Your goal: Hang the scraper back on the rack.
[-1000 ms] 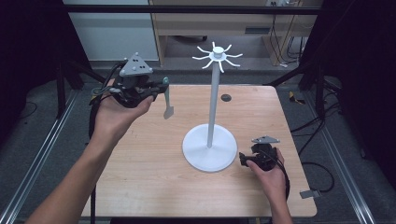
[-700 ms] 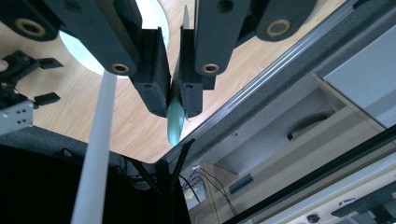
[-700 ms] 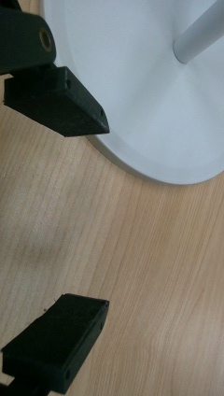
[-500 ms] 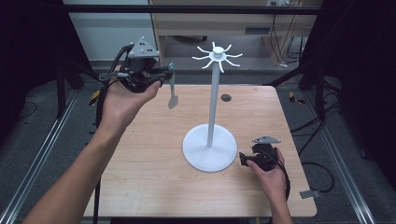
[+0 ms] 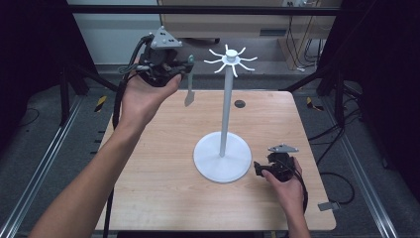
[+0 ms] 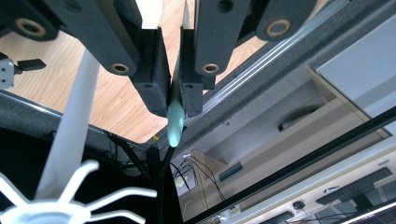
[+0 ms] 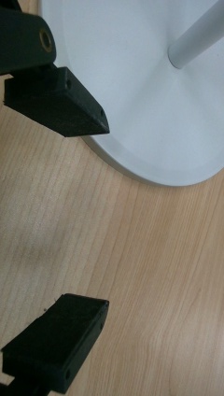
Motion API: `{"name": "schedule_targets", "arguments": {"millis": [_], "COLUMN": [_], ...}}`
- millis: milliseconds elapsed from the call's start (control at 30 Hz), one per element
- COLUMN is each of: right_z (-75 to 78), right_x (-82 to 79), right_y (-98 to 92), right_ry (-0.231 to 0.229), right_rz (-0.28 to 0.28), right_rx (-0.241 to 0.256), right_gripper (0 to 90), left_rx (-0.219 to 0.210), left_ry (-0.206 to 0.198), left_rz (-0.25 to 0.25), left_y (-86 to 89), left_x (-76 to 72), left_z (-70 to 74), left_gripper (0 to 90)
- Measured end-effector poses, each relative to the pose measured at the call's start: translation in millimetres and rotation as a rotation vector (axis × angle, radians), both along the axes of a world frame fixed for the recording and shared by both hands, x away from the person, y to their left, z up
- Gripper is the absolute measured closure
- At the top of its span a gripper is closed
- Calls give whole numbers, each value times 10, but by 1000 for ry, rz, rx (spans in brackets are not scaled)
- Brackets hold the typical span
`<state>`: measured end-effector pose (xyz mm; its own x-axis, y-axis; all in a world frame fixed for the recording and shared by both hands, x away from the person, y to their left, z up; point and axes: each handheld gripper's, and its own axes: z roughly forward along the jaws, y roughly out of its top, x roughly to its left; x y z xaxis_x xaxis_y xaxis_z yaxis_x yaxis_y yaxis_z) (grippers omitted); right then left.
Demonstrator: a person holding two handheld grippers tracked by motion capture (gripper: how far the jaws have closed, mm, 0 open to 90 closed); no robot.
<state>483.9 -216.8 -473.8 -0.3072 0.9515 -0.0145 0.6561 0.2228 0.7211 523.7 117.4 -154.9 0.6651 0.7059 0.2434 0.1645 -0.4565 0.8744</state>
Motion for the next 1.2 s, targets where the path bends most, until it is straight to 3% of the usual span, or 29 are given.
{"name": "schedule_targets", "arguments": {"millis": [67, 200, 400, 1200], "right_z": [-4, -6, -9, -11], "right_x": [2, 3, -5, -11], "right_y": [2, 4, -4, -5], "right_ry": [1, 2, 6, 10], "right_rz": [1, 5, 6, 9], "right_rx": [2, 0, -3, -4], "right_gripper": [136, 136, 135, 135], "left_rx": [-37, -32, -69, -138], "left_ry": [4, 4, -2, -45], "left_rz": [-23, -8, 5, -27], "left_y": [-19, -69, -107, -225], "left_x": [80, 172, 259, 181], "left_z": [-13, -38, -65, -125], "left_gripper": [828, 828, 828, 828]}}
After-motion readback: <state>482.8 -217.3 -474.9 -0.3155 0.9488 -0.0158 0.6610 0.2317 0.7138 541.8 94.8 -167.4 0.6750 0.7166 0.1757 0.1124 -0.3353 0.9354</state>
